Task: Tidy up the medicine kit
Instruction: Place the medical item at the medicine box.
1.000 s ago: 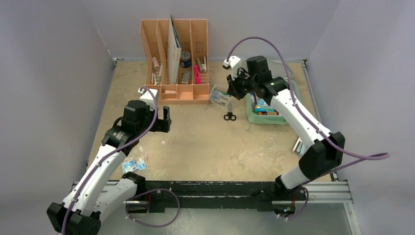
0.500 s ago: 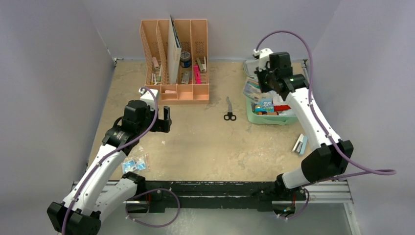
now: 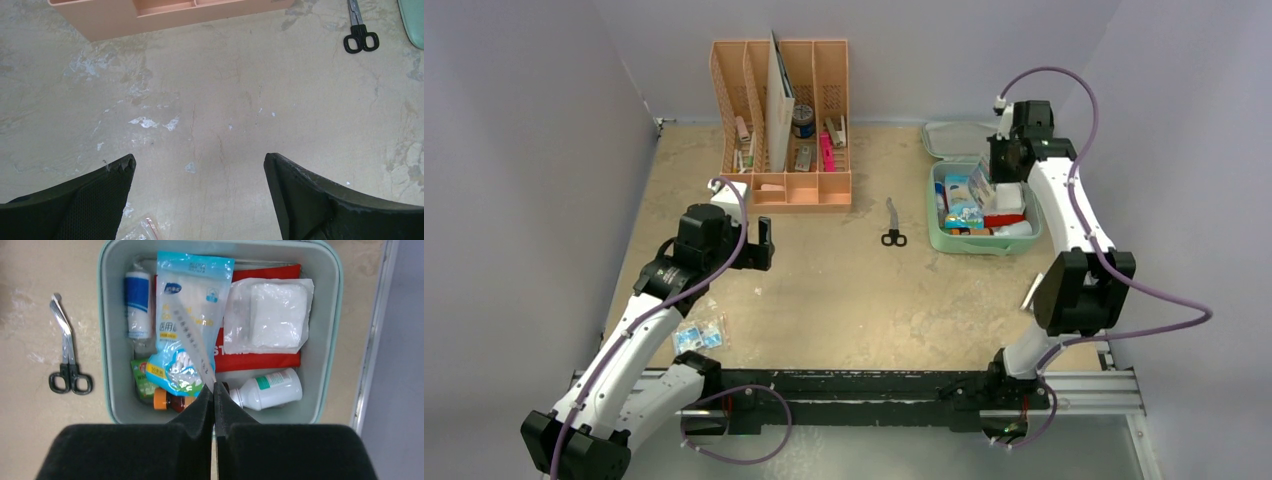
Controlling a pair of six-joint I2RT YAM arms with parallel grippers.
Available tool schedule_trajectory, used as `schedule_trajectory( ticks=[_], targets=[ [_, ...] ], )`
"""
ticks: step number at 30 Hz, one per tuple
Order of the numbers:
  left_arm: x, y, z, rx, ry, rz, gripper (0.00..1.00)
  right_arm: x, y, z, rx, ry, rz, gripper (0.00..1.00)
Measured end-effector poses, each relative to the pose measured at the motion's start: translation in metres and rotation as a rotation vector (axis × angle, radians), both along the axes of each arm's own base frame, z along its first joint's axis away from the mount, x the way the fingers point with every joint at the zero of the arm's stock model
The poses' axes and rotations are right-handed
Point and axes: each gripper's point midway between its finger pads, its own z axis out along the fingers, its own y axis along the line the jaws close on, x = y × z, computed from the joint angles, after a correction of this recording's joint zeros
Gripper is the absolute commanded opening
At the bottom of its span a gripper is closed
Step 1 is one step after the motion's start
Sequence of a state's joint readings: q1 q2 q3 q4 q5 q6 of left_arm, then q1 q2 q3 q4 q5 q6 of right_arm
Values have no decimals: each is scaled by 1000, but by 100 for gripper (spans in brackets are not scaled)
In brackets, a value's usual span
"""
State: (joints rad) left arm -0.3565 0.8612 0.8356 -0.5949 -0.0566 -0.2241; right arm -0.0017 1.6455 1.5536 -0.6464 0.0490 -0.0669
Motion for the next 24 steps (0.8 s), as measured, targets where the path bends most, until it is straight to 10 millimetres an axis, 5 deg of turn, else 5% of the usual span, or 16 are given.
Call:
schedule_trajectory(
  ticks=[13,24],
  targets=[
    [1,3,-1,11,1,13,100,38,12,-26,258,30,-53,0],
    [1,4,-3,20,9,20,100,40,-35,-64,272,105,-197,7]
  ],
)
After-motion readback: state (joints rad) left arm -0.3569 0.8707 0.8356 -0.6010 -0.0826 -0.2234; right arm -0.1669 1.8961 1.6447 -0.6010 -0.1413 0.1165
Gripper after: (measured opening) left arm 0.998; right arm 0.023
